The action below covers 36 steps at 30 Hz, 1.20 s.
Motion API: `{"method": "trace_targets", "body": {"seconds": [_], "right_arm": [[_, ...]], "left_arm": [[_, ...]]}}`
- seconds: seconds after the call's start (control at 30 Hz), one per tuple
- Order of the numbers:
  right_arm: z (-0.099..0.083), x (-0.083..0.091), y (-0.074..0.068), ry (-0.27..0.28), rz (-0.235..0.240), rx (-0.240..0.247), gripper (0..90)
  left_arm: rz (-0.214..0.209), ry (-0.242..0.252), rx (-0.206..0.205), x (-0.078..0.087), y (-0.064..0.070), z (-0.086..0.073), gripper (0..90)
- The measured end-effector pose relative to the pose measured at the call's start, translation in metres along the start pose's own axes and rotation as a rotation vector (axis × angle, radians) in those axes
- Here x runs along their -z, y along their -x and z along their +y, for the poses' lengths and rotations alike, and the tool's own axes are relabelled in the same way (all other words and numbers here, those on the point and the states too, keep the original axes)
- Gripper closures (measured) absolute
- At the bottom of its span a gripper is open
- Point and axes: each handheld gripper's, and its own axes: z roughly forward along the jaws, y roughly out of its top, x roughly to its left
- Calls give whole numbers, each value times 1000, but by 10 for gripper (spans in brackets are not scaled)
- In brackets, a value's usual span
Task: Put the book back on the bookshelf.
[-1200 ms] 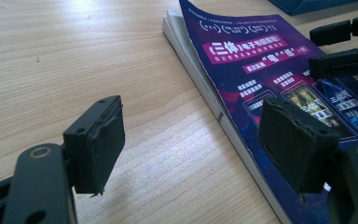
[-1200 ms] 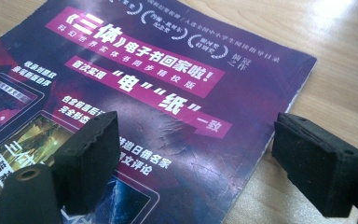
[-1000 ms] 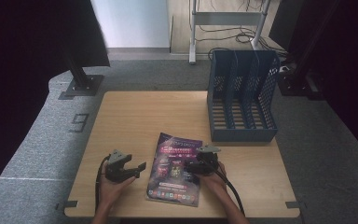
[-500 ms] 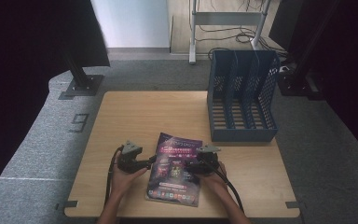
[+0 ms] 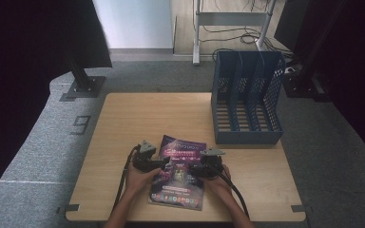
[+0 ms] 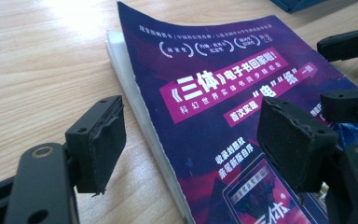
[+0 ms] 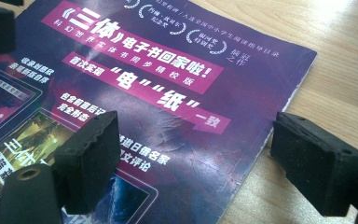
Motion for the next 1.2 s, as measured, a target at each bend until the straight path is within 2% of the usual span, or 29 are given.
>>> {"method": "trace_targets", "body": {"seconds": [0.07, 0.33, 0.67, 0.87, 1.0, 1.13, 1.2], "right_arm": [[0, 0, 0, 2, -2, -4, 159], [0, 0, -1, 3, -3, -3, 159], [0, 0, -1, 4, -4, -5, 161], [0, 0, -1, 4, -4, -4, 161], [0, 0, -1, 5, -4, -4, 161], [-1, 0, -1, 4, -6, -3, 162], [-1, 0, -1, 4, -6, -4, 163]], "left_arm": [[-2, -6, 9, -2, 0, -1, 239], [-12, -50, -12, -11, 7, -4, 231], [-2, -63, 0, -15, 7, -7, 224], [-5, -62, 25, -16, 1, -8, 218], [-13, -58, 27, -17, 6, -8, 215], [7, -57, 32, -18, 9, -8, 206], [-5, -50, 60, -17, 7, -8, 213]]}}
